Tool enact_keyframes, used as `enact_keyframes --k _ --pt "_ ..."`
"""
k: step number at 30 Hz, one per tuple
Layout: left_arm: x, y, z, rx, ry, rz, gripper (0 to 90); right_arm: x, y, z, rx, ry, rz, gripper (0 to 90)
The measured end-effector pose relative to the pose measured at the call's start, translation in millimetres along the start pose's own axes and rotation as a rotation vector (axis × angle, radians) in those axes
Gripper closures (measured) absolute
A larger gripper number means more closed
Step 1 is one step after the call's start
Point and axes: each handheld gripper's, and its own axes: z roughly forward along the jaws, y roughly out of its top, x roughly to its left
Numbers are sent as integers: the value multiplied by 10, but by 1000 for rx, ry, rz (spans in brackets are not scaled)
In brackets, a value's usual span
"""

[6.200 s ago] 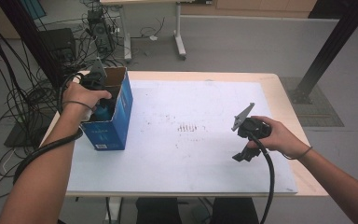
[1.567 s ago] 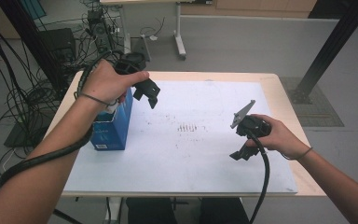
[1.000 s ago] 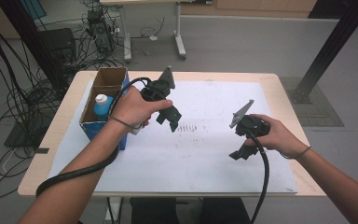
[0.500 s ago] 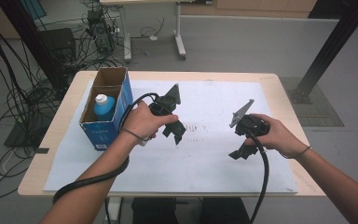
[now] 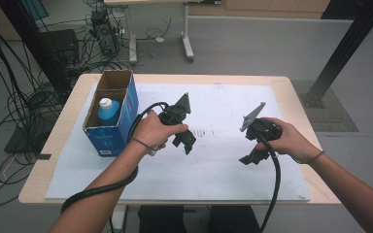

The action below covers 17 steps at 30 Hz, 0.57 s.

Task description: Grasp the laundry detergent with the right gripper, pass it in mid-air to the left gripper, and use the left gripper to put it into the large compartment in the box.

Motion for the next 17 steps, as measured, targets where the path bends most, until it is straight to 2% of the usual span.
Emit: enact_keyframes --k 11,17 --pt "-35 21 -34 -4 -1 13 58 -3 12 -9 2 -5 2 47" --pt "-28 2 -44 -10 -6 6 60 24 37 -32 -4 -10 3 47"
